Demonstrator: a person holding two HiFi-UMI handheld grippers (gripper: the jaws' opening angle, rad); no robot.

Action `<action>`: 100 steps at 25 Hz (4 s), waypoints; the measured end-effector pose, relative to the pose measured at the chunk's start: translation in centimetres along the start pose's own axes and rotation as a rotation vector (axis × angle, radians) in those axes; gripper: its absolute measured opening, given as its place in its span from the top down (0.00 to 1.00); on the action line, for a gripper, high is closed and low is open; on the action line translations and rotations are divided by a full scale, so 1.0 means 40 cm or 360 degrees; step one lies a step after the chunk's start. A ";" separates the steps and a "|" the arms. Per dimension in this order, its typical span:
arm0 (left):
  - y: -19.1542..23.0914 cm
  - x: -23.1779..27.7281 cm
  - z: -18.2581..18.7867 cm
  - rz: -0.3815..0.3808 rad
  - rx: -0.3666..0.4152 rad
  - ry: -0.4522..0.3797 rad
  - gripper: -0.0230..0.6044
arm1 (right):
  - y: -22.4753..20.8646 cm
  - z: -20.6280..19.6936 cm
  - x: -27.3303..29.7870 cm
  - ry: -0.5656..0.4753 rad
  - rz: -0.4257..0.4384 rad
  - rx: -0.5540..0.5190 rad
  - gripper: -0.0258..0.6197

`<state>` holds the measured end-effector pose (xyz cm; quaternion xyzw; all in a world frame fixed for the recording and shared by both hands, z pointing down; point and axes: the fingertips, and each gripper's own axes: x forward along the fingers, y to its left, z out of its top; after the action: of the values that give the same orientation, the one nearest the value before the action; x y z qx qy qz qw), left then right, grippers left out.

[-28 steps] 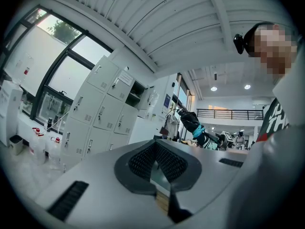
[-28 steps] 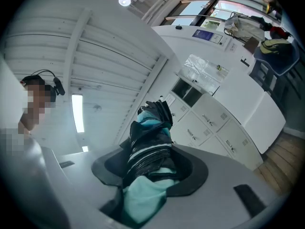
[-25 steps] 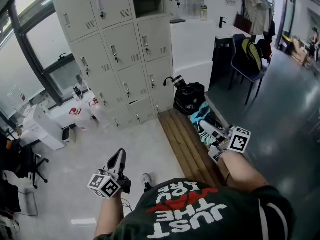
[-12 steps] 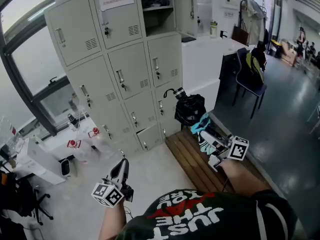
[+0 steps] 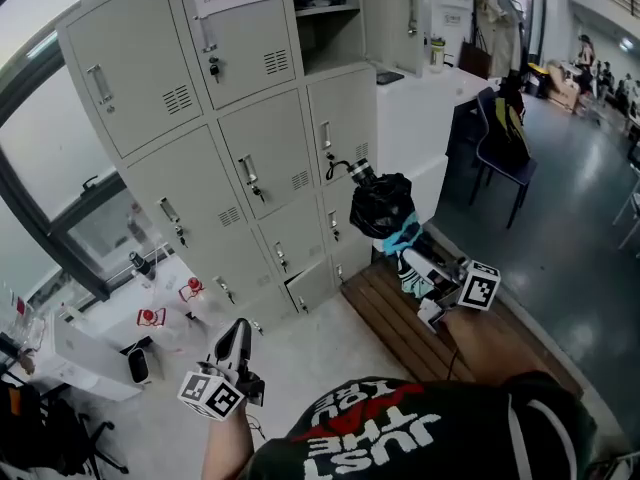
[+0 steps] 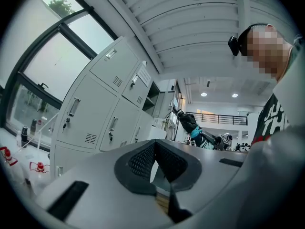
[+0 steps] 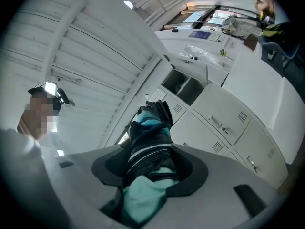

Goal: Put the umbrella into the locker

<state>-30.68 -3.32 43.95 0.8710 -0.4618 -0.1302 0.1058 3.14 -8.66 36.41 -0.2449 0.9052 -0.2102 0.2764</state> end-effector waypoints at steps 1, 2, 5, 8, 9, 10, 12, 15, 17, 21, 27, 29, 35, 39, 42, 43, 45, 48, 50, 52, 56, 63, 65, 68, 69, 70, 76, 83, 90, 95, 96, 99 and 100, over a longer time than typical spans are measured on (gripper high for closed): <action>0.015 0.009 0.004 -0.0004 -0.0003 0.0005 0.95 | -0.012 0.003 0.009 -0.0004 -0.0016 -0.0003 0.61; 0.029 0.018 0.006 -0.0009 -0.0002 0.0011 0.95 | -0.028 0.006 0.016 -0.0007 -0.0034 -0.0011 0.61; 0.063 0.049 0.013 -0.0014 0.0006 0.0019 0.95 | -0.087 0.019 0.032 -0.0016 -0.0092 -0.0042 0.61; 0.092 0.091 0.026 -0.0019 0.0008 0.0016 0.95 | -0.133 0.042 0.066 -0.0024 -0.0095 -0.0057 0.61; 0.101 0.105 0.031 -0.0018 0.0011 0.0014 0.95 | -0.149 0.049 0.080 -0.0021 -0.0089 -0.0060 0.61; 0.109 0.120 0.036 -0.0013 0.0018 0.0013 0.95 | -0.166 0.056 0.097 -0.0017 -0.0081 -0.0061 0.61; 0.128 0.149 0.046 0.0005 0.0040 0.0012 0.95 | -0.207 0.070 0.134 -0.0015 -0.0055 -0.0056 0.61; 0.163 0.205 0.064 0.0048 0.0086 0.0003 0.95 | -0.280 0.097 0.199 -0.0020 0.0013 -0.0047 0.61; 0.192 0.255 0.078 0.0085 0.0113 -0.0015 0.95 | -0.340 0.119 0.248 -0.0020 0.0068 -0.0039 0.61; 0.254 0.408 0.098 0.0147 0.0137 -0.0060 0.95 | -0.477 0.185 0.343 -0.0014 0.0177 -0.0023 0.61; 0.299 0.722 0.127 0.0131 0.0155 -0.0109 0.95 | -0.675 0.328 0.467 0.0061 0.0259 -0.0120 0.61; 0.306 0.820 0.135 0.0107 0.0178 -0.0118 0.95 | -0.731 0.376 0.496 0.0067 0.0275 -0.0162 0.61; 0.314 1.044 0.186 -0.0017 0.0296 -0.0078 0.95 | -0.850 0.474 0.569 0.0051 0.0214 -0.0265 0.61; 0.287 1.146 0.278 -0.0164 0.0433 -0.0082 0.95 | -0.859 0.525 0.608 0.0021 0.0140 -0.0406 0.61; 0.258 1.201 0.360 -0.0298 0.0511 -0.0108 0.95 | -0.836 0.561 0.639 -0.0024 0.0052 -0.0496 0.61; 0.248 1.217 0.388 -0.0347 0.0526 -0.0119 0.95 | -0.822 0.573 0.649 -0.0039 0.0019 -0.0535 0.61; 0.227 1.244 0.437 -0.0438 0.0556 -0.0139 0.95 | -0.787 0.594 0.669 -0.0057 -0.0044 -0.0622 0.61; 0.196 1.273 0.494 -0.0541 0.0606 -0.0154 0.95 | -0.735 0.615 0.701 -0.0055 -0.0143 -0.0746 0.61; 0.175 1.291 0.524 -0.0600 0.0624 -0.0156 0.95 | -0.708 0.632 0.719 -0.0063 -0.0210 -0.0815 0.61; 0.157 1.303 0.548 -0.0643 0.0626 -0.0148 0.95 | -0.687 0.649 0.738 -0.0073 -0.0271 -0.0861 0.61; 0.124 1.326 0.598 -0.0695 0.0644 -0.0141 0.95 | -0.662 0.692 0.776 -0.0047 -0.0407 -0.0979 0.61; 0.066 1.399 0.652 -0.0727 0.0647 -0.0052 0.95 | -0.687 0.776 0.859 0.0131 -0.0675 -0.1212 0.61; 0.051 1.420 0.658 -0.0718 0.0661 -0.0026 0.95 | -0.708 0.792 0.885 0.0193 -0.0734 -0.1233 0.61; 0.033 1.453 0.661 -0.0699 0.0682 0.0016 0.95 | -0.745 0.807 0.926 0.0296 -0.0806 -0.1261 0.62; 0.029 1.464 0.661 -0.0693 0.0682 0.0030 0.95 | -0.760 0.809 0.939 0.0332 -0.0830 -0.1266 0.61; 0.025 1.473 0.660 -0.0689 0.0678 0.0043 0.95 | -0.776 0.811 0.950 0.0365 -0.0853 -0.1264 0.61; 0.020 1.522 0.669 -0.0639 0.0635 0.0092 0.95 | -0.862 0.834 1.019 0.0502 -0.0913 -0.1225 0.61; 0.030 1.598 0.674 -0.0526 0.0681 0.0138 0.95 | -0.980 0.885 1.084 0.0607 -0.0963 -0.1228 0.61; 0.045 1.644 0.675 -0.0441 0.0718 0.0151 0.95 | -1.060 0.883 1.169 0.0721 -0.0912 -0.1225 0.61; 0.063 1.653 0.691 -0.0386 0.0714 0.0134 0.95 | -1.124 0.897 1.224 0.0824 -0.0918 -0.1235 0.61; 0.066 1.651 0.695 -0.0376 0.0716 0.0130 0.95 | -1.136 0.901 1.233 0.0837 -0.0920 -0.1232 0.61; 0.077 1.644 0.707 -0.0344 0.0722 0.0115 0.95 | -1.168 0.909 1.263 0.0869 -0.0918 -0.1232 0.61; 0.080 1.642 0.711 -0.0334 0.0722 0.0111 0.95 | -1.177 0.911 1.272 0.0877 -0.0914 -0.1232 0.61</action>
<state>-6.94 -61.55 9.62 0.9196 -0.3823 -0.0034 -0.0906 3.53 -83.34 12.81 -0.5015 0.8520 0.0147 -0.1493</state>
